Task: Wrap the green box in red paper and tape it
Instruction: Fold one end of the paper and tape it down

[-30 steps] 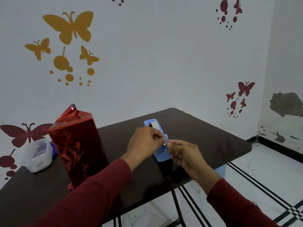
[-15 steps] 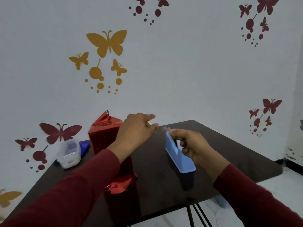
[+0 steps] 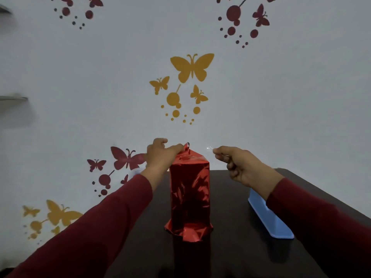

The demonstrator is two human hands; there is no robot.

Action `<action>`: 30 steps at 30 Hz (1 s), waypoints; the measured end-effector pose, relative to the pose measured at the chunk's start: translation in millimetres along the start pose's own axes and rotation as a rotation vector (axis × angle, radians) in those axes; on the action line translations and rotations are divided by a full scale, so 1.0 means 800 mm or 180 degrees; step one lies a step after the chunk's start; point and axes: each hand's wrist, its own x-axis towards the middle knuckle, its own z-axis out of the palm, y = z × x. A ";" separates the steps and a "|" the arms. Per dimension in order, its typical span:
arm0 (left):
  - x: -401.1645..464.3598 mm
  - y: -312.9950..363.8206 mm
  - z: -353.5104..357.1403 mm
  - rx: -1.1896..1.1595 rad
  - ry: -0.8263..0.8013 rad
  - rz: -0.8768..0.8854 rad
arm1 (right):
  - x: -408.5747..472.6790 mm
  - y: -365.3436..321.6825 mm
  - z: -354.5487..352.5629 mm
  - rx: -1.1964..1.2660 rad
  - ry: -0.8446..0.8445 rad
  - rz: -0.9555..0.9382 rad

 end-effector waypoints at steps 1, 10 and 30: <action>0.002 -0.003 0.002 -0.0225 -0.0192 -0.0235 | 0.004 -0.002 0.006 -0.0033 -0.0004 0.0025; 0.001 -0.017 0.018 -0.1254 -0.0704 -0.1027 | 0.020 -0.017 0.046 -0.0594 0.0107 -0.0068; 0.006 -0.029 0.026 -0.1505 -0.0690 -0.0802 | 0.053 -0.007 0.066 -0.1616 0.0687 -0.0425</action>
